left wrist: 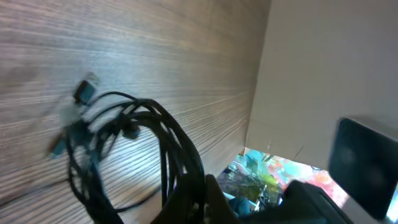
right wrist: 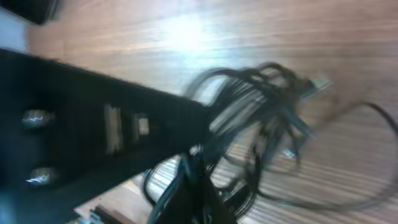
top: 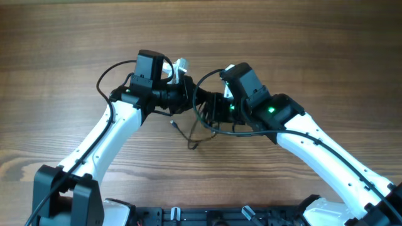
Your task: Untangle cables
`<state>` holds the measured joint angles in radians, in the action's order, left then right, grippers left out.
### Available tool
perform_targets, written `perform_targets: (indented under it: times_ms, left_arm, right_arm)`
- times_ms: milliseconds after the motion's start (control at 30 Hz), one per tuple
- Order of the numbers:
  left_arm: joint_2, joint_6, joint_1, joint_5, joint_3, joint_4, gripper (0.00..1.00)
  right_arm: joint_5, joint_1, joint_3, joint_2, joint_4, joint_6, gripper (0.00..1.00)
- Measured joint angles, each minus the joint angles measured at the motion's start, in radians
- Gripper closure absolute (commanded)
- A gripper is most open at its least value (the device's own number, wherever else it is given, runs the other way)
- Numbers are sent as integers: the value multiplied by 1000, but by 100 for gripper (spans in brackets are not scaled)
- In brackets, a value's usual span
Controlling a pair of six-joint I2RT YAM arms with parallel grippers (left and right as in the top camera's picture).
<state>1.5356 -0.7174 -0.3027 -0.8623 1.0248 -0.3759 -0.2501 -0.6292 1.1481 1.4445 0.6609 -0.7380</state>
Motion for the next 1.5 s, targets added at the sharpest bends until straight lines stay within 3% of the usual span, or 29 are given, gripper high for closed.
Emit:
perform_targets:
  times_ms: [233, 367, 500, 600, 700, 867, 933, 1100, 1233, 1400, 1500]
  left_arm:
    - [-198, 5, 79, -8, -11, -40, 96]
    - [-431, 35, 194, 76, -5, -100, 96]
    - [-599, 82, 205, 173, -1, -222, 96]
    - [-666, 123, 227, 246, 1, -324, 96]
    - [-661, 161, 227, 272, 1, -378, 95]
    - [-590, 244, 227, 260, 1, -414, 61]
    - [-548, 283, 227, 233, 1, -445, 54]
    - [-393, 365, 227, 178, 1, -488, 51]
    - [-289, 490, 227, 37, 1, -482, 50]
    - [-224, 641, 227, -140, 1, -414, 51]
    - [-223, 672, 227, -181, 1, -344, 50]
  right_arm:
    - [-38, 78, 43, -23, 105, 56, 96]
    - [77, 191, -4, -8, 240, 87, 96]
    - [116, 235, -14, -6, 260, 100, 96]
    - [8, 274, -20, -6, 177, 217, 96]
    - [-257, 273, -22, -6, 63, 374, 96]
    - [-724, 270, -22, -6, -73, 536, 96]
    - [-825, 270, -22, -6, -96, 554, 96]
    - [-953, 270, -22, -6, -129, 558, 96]
    - [-981, 270, -22, -6, -130, 552, 96]
    - [-985, 270, -22, -6, -131, 534, 96]
    - [-988, 270, -22, -6, -131, 530, 95]
